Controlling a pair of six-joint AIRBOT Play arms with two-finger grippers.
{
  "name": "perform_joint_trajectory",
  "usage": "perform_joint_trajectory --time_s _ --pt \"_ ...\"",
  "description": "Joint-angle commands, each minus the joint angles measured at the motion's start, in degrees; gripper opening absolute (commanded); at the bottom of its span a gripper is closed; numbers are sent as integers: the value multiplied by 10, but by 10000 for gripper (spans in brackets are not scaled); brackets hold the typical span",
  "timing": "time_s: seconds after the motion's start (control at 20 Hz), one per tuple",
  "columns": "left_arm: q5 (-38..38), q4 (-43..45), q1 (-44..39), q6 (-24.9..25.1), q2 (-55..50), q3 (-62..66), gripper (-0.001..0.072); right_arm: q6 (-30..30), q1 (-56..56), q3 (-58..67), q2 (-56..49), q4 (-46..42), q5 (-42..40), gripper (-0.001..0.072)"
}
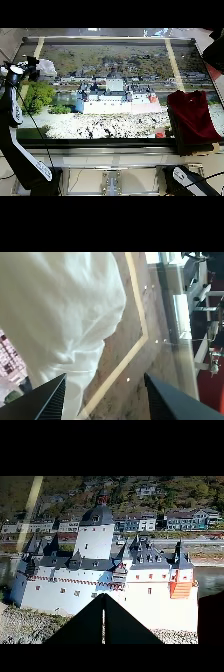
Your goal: Fold the shirts.
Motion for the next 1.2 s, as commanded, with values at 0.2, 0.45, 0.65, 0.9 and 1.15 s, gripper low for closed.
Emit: perform_joint_trajectory --time_s 0.2,0.45,0.65,0.9,1.15 --pt "14 45 6 -73 -28 1 495 0 0 0 0 0 -1 11" --pt "113 2 2 -87 -59 1 335 2 0 0 0 15 -12 11" --pt "204 2 -1 -81 -60 1 14 2 0 0 0 24 -14 12" --pt "178 0 -13 -58 -27 1 12 2 0 0 0 24 -21 11" --pt "8 0 -66 304 109 1 11 2 0 0 0 24 -27 11"
